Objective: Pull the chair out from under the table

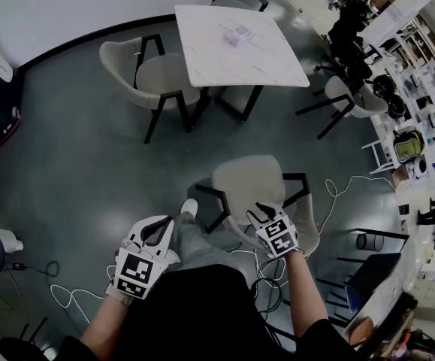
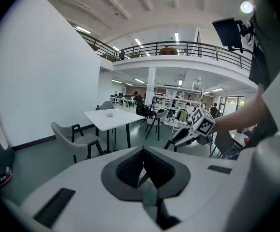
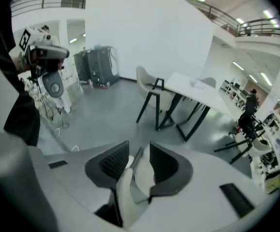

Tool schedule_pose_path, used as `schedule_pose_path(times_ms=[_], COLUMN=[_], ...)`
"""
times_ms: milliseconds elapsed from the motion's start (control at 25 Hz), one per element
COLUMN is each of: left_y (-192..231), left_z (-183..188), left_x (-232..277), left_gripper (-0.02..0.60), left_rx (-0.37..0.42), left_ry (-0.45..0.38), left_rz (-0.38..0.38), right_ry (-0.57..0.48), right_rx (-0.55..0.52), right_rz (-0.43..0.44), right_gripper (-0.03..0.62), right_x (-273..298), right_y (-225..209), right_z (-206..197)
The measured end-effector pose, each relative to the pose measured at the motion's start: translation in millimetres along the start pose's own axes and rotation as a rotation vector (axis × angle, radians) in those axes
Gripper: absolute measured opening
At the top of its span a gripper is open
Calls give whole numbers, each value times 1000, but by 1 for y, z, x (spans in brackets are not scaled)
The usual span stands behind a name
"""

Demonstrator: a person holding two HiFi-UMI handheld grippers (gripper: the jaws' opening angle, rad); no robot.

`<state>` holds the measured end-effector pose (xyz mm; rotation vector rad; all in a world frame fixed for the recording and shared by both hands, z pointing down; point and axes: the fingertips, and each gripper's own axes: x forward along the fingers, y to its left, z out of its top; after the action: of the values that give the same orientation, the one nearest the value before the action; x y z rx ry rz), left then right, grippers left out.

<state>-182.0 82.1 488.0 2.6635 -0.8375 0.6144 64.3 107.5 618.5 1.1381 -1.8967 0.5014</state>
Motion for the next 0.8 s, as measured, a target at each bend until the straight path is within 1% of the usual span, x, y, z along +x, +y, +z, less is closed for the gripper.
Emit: schedule_pose_path(times_ms=[160,240,280,400,520,600,680,800], left_y=[34,51,59,82,96,103,107,116], left_z=[33,56,67,101,132,157,182,208], left_x=[30,45,52,77,101,115,124,133], left_gripper=[6,6,6,6,6,6,6,5], left_rx=[17,33,42,57,71,92,96,80], left_ry=[-22,-36,-43,-66,-96,-140,-195,-238], left_rz=[0,3,4,-5,-29,-39,-46,-54], right_ry=[-231,-324,-364,-477,-602,-706,-803,-871], right_rx=[31,44,49,52,51,89,128,138], right_rz=[-23,-37,-47,-73,-47,-35,-36,-41], right_gripper=[95,38,20,12,12,12,12,12], right_x=[3,3,2,-2,-13,-25,-37,-45], right_y=[-7,-15,-20,-37,-47,-55,-64,-74], right_z=[110,155,175,232,282,311,334,356])
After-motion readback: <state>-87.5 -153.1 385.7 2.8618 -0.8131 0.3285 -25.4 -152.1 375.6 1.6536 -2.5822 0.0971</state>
